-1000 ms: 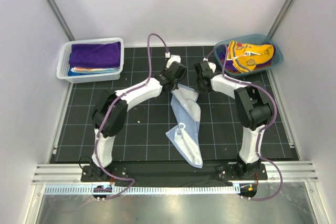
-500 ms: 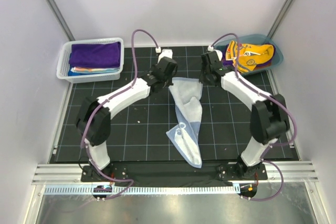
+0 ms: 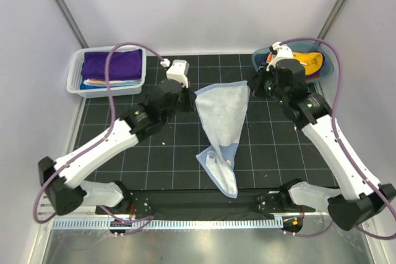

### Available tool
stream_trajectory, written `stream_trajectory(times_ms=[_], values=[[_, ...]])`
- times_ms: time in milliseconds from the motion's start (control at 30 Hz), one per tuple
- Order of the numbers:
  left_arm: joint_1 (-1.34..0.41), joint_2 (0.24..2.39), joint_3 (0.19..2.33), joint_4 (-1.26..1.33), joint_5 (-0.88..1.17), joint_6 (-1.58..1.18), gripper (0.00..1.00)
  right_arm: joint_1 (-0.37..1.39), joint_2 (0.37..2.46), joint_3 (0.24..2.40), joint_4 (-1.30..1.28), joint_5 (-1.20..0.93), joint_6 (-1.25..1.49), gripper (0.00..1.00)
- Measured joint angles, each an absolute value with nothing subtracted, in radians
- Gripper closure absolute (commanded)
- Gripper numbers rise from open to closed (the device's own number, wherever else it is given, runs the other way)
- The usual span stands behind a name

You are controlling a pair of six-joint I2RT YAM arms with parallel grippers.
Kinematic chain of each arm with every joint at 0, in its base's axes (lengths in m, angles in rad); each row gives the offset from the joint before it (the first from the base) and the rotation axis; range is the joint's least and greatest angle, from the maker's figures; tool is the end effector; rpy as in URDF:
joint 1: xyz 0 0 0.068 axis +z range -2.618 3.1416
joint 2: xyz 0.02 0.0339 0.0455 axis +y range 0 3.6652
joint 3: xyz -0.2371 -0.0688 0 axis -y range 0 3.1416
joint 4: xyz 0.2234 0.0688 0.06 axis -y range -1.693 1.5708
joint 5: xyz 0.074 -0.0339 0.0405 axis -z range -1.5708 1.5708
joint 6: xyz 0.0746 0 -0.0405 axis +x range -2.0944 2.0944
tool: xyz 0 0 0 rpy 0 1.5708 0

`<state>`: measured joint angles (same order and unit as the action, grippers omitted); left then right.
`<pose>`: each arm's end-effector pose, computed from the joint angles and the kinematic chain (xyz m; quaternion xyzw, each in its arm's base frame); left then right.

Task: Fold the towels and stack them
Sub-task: Flatten out the crumpled towel

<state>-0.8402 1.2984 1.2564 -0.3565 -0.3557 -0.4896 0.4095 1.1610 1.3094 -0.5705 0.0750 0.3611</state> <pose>0.2293 -0.2170 0.3366 0.0466 0.8244 -0.2199 0.5194 0.2526 0.1036 0.3625 0.0001 0.8392 0.1749 0.5149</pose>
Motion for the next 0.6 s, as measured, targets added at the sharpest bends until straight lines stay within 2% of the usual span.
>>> stream_trajectory(times_ms=[367,600], values=[[-0.906,1.040,1.266,-0.364,-0.115,-0.472,1.00,0.411,0.968,1.539,-0.707,-0.120,0.285,0.99],[-0.915,0.921,1.327,-0.375,0.062,-0.464,1.00,0.411,0.927,1.685,-0.746,-0.197,0.283,0.99]])
